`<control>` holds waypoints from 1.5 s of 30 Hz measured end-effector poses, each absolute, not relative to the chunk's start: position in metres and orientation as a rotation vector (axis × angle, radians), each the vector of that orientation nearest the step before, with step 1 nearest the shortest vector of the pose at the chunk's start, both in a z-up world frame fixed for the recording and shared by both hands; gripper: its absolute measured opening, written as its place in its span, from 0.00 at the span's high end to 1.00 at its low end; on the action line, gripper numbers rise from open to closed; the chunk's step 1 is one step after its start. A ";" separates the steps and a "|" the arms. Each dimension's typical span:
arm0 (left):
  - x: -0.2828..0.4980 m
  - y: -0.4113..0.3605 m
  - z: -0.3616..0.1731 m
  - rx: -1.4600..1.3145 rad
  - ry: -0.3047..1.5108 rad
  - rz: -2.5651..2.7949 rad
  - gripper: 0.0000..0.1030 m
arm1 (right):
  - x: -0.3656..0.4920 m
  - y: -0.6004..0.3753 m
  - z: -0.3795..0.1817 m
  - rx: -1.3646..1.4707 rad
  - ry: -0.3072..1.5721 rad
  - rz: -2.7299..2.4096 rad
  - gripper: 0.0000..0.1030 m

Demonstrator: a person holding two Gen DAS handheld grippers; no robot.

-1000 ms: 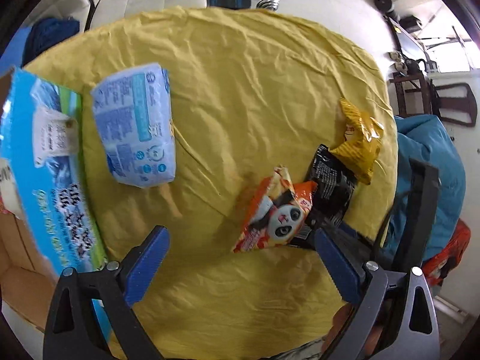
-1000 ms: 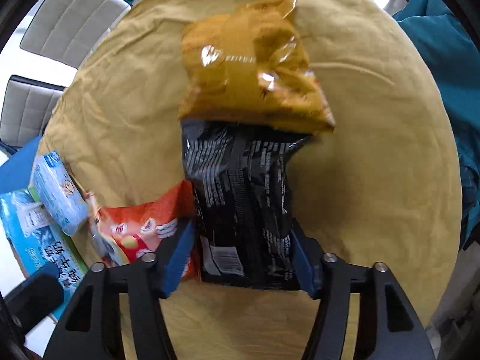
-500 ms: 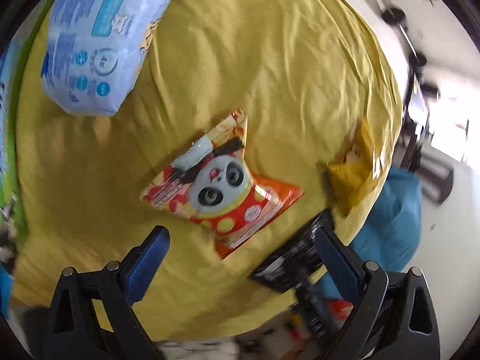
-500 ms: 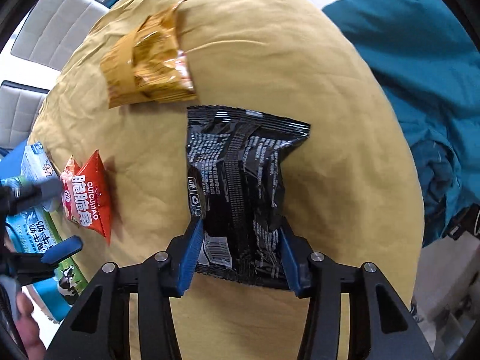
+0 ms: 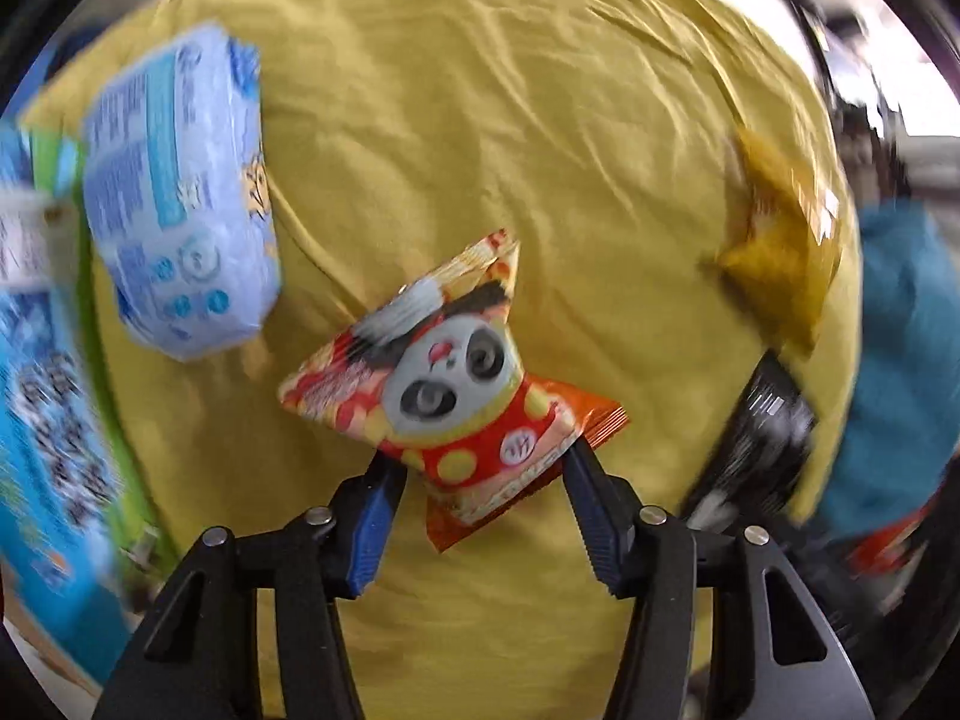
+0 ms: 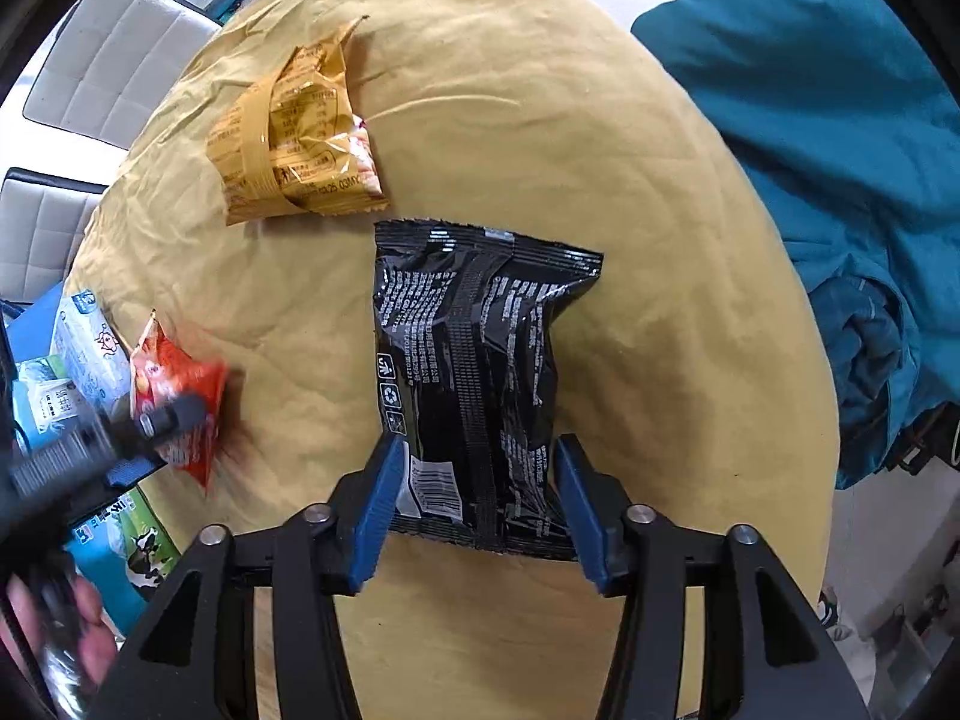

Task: Organize soft objects
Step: 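Grasp the panda-print snack bag with the left tool while the right tool grasps the black snack bag, then carry the panda bag with the left tool while the right tool carries the black bag into the box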

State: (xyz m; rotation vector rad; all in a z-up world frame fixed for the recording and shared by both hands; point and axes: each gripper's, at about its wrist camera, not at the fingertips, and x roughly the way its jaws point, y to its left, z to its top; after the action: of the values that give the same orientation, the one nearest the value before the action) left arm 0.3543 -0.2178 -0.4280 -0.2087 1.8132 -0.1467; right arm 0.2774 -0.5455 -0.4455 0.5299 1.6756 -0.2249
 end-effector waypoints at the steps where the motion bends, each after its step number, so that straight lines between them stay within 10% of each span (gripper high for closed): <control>1: 0.350 -0.222 -0.425 -0.099 1.800 -0.180 0.50 | 0.277 -0.547 -0.445 0.529 1.671 -0.226 0.39; 14: 0.358 -0.186 -0.423 -0.309 1.820 -0.115 0.32 | 0.297 -0.553 -0.474 0.672 1.648 -0.272 0.25; 19: 0.359 -0.197 -0.435 -0.252 1.763 -0.090 0.58 | 0.295 -0.553 -0.475 0.625 1.632 -0.293 0.43; 45: 0.289 -0.211 -0.358 0.094 1.521 -0.220 0.60 | 0.271 -0.475 -0.432 0.369 1.626 -0.130 0.54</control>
State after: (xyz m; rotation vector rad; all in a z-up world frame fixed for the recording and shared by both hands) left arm 0.2890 -0.2107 -0.3583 0.0943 1.5208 -0.2205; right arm 0.2708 -0.4755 -0.4323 0.3686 1.6255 -0.1304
